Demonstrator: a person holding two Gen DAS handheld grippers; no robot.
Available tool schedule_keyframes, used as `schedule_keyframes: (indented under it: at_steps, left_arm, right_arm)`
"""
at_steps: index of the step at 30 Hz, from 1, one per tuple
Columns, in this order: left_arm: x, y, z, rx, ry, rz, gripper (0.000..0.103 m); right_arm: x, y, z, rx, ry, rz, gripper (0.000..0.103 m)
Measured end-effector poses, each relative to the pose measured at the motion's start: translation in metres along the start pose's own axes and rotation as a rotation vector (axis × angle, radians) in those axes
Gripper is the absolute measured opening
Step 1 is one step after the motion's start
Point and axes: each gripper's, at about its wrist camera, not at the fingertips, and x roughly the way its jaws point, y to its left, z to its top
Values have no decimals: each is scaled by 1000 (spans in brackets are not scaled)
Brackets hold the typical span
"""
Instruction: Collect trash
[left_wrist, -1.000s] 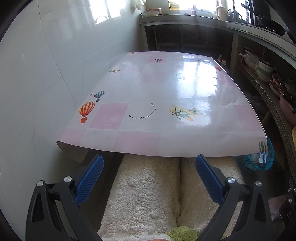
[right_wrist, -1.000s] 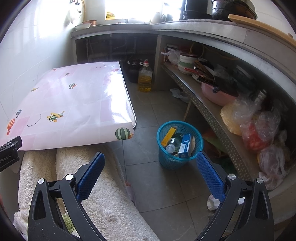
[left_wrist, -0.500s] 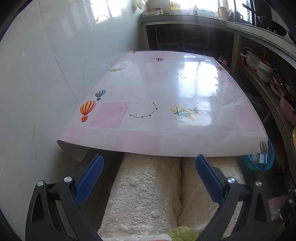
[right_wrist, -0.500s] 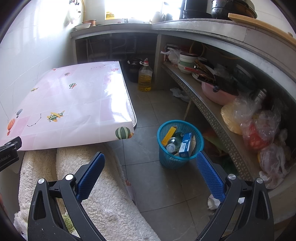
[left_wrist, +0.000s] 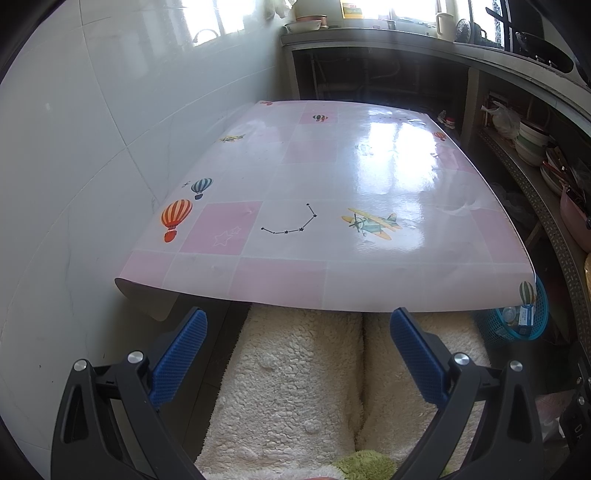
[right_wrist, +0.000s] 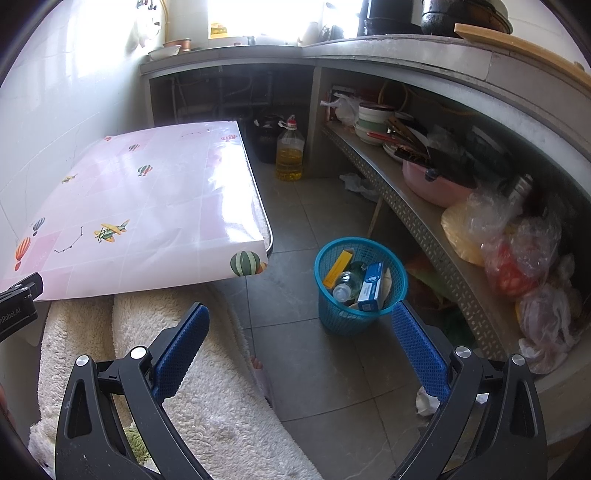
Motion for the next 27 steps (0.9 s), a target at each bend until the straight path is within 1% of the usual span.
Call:
schedule_keyframes:
  at_steps: [13,27]
  left_arm:
    - [4,5,-4,0,15,17,97]
    - [23,-4,-1,30,65,19,97]
  right_arm:
    - [9,2,-6,7,23,13,95]
    - [23,0,0,12,70,23,95]
